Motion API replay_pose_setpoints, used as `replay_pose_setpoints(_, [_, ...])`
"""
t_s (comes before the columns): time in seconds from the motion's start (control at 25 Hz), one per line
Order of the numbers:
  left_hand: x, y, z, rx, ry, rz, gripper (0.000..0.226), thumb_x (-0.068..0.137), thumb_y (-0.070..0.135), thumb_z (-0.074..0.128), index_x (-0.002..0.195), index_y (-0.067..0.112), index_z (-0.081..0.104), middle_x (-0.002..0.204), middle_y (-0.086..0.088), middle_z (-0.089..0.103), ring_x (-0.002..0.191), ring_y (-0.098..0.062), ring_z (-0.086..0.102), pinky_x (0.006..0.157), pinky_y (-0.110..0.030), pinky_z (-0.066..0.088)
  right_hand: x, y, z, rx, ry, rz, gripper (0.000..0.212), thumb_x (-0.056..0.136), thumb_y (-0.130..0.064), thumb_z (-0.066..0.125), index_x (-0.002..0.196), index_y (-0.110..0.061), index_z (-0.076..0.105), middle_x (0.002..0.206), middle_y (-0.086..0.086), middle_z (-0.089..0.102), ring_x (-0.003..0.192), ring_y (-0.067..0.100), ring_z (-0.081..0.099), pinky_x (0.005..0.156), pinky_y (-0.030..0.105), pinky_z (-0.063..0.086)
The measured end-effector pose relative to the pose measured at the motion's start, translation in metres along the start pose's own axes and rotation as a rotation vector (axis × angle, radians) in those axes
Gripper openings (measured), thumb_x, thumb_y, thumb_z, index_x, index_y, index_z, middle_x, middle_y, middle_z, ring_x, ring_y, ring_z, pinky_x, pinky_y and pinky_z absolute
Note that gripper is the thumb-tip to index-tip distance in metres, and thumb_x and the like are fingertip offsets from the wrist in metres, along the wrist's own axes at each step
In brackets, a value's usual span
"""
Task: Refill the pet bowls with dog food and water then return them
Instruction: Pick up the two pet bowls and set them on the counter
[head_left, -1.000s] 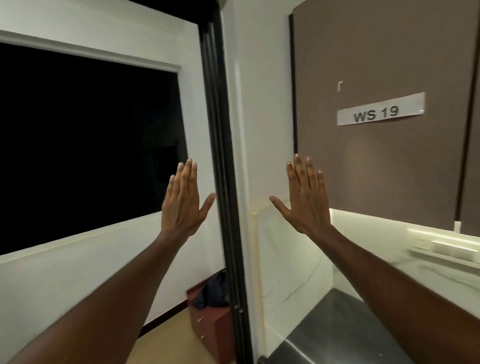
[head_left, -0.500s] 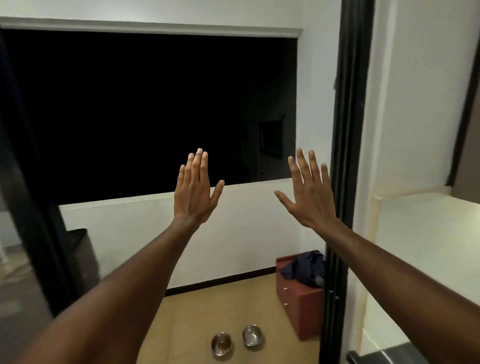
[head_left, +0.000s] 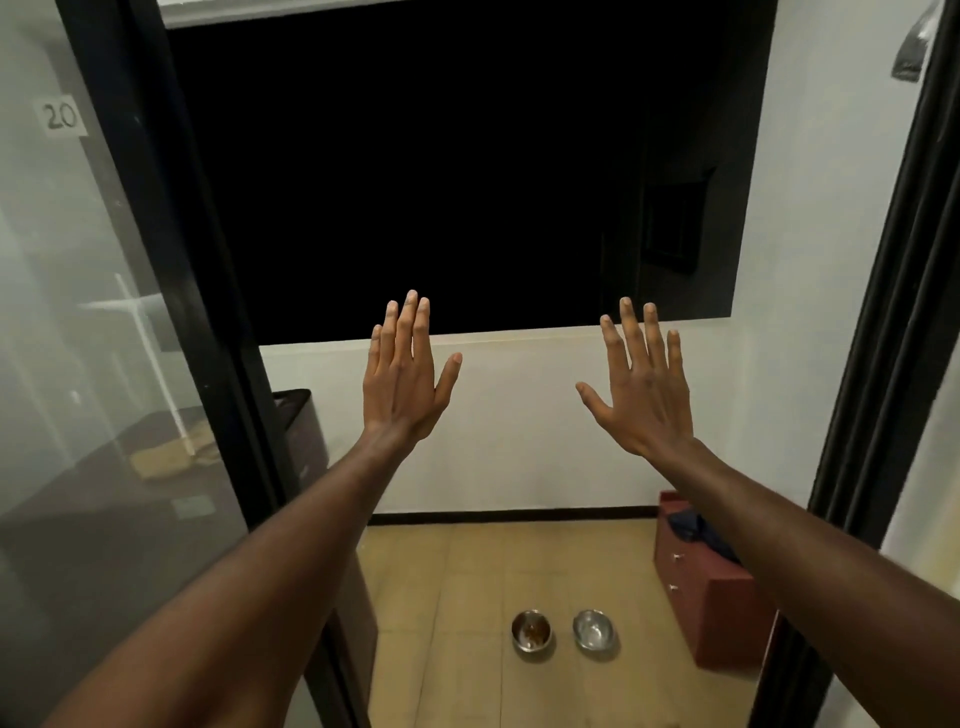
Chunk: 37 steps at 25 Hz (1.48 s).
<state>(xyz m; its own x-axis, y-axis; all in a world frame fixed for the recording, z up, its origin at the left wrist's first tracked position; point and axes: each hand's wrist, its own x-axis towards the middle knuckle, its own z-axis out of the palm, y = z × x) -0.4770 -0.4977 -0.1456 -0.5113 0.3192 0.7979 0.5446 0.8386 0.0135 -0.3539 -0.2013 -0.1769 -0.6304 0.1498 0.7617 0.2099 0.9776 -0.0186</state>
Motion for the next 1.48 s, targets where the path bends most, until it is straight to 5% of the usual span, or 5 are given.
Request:
replay_pose_setpoints(0.28, [-0.045, 0.007, 0.115, -0.050, -0.206, -0.042, 0.081, 0.110, 0.059, 0.028, 0.172, 0.011, 0.012, 0.181, -0.011, 0.014, 0.168, -0.030, 0.013, 0.136, -0.049, 0.014, -0.040, 0.009, 0.100, 0.002, -0.211, 0.037, 0.097, 0.102, -0.063, 0.057, 0.174, -0.016, 0.012, 0.183, 0.013, -0.006, 0.169, 0.037, -0.008, 0.136, 0.061, 0.004])
replay_pose_setpoints(0.48, [-0.107, 0.025, 0.235, -0.079, -0.456, 0.170, 0.083, 0.110, 0.063, 0.024, 0.173, 0.014, 0.002, 0.183, -0.008, 0.001, 0.169, -0.026, 0.002, 0.137, -0.048, 0.012, -0.089, 0.015, 0.201, 0.011, -0.432, 0.079, 0.102, 0.100, -0.061, 0.063, 0.175, -0.018, 0.009, 0.183, 0.014, -0.012, 0.169, 0.037, -0.012, 0.136, 0.060, 0.002])
replay_pose_setpoints(0.8, [-0.139, 0.002, 0.389, -0.117, -0.661, 0.096, 0.084, 0.109, 0.063, 0.020, 0.173, 0.012, 0.001, 0.182, -0.009, 0.000, 0.169, -0.026, 0.001, 0.137, -0.049, 0.013, -0.119, 0.031, 0.335, -0.021, -0.671, 0.160, 0.100, 0.103, -0.073, 0.043, 0.175, -0.019, 0.000, 0.181, 0.014, -0.018, 0.167, 0.037, -0.018, 0.135, 0.061, 0.001])
replay_pose_setpoints(1.08, [-0.148, -0.008, 0.479, -0.218, -0.705, -0.128, 0.080, 0.110, 0.057, 0.035, 0.172, 0.012, 0.013, 0.181, -0.010, 0.014, 0.168, -0.029, 0.016, 0.135, -0.049, 0.018, -0.112, 0.041, 0.420, 0.038, -0.726, 0.204, 0.100, 0.102, -0.076, 0.038, 0.175, -0.021, -0.002, 0.182, 0.012, -0.016, 0.168, 0.036, -0.014, 0.135, 0.061, 0.001])
replay_pose_setpoints(1.48, [-0.182, -0.022, 0.694, -0.263, -0.802, -0.108, 0.078, 0.111, 0.051, 0.037, 0.173, 0.013, 0.009, 0.181, -0.009, 0.015, 0.167, -0.027, 0.019, 0.134, -0.041, 0.012, -0.153, 0.102, 0.659, 0.115, -0.759, 0.352, 0.097, 0.100, -0.078, 0.037, 0.174, -0.019, 0.014, 0.183, 0.012, 0.002, 0.170, 0.036, 0.002, 0.134, 0.062, 0.016])
